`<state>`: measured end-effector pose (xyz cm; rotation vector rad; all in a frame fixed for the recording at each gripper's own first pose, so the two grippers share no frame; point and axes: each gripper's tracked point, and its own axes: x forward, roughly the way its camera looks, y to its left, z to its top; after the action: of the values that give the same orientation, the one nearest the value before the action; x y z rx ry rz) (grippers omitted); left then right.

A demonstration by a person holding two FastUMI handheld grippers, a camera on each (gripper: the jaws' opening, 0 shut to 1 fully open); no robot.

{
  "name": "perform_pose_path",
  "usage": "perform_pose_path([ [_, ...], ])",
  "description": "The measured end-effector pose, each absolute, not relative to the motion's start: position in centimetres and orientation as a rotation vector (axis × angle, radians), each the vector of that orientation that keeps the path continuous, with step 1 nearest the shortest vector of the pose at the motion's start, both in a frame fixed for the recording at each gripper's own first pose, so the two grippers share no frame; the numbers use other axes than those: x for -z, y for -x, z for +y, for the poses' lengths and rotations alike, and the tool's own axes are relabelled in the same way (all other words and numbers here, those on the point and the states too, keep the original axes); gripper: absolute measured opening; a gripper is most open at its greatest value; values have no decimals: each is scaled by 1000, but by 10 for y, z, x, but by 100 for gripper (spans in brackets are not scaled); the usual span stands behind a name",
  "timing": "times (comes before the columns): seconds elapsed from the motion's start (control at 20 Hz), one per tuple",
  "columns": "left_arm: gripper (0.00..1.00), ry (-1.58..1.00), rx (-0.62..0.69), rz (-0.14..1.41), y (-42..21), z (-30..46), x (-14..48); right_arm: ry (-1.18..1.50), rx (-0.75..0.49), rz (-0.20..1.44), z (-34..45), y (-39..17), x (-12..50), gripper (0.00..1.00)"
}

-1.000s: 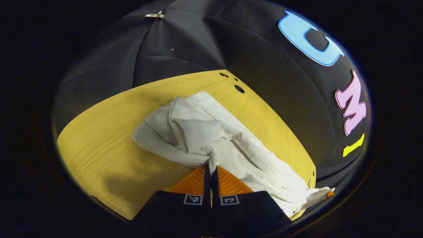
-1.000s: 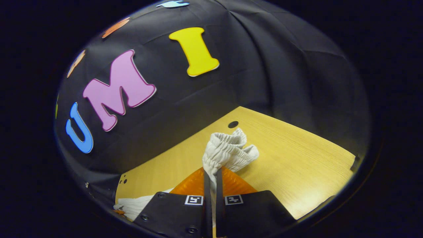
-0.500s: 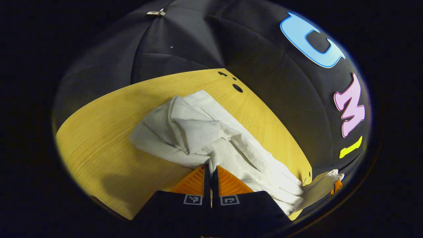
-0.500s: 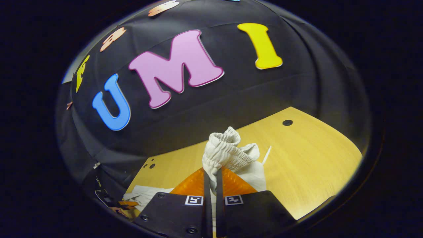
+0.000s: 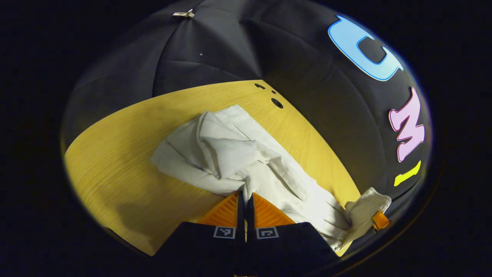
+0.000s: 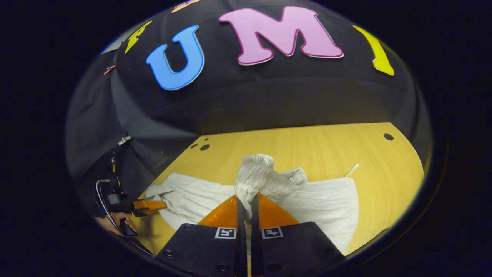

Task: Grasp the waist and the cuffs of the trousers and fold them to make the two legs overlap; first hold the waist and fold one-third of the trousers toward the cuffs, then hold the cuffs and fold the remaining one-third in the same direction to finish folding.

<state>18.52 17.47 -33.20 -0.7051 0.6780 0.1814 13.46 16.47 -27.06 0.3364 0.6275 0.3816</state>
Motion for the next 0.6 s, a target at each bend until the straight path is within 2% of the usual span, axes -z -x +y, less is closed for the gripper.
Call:
perform_pose_path([
  [0.2,6,716,-181,671,-186,175,331,-249,-424,728,196,-113,307,9],
  [0.3,6,718,-181,670,-186,175,331,-274,-450,789,206,-99,320,14],
  [0.35,6,717,-182,669,-186,176,330,-284,-460,822,210,-92,325,11],
  [0.4,6,716,-182,669,-186,175,331,-294,-470,849,215,-87,330,28],
  [0.45,6,716,-182,669,-187,176,330,-313,-487,868,219,-81,330,21],
  [0.5,6,717,-182,668,-187,176,330,-361,-517,880,227,-77,325,48],
  [0.55,6,721,-183,665,-187,176,329,-419,-543,888,236,-69,317,35],
  [0.6,6,724,-185,663,-187,176,330,-481,-577,889,244,-63,305,53],
])
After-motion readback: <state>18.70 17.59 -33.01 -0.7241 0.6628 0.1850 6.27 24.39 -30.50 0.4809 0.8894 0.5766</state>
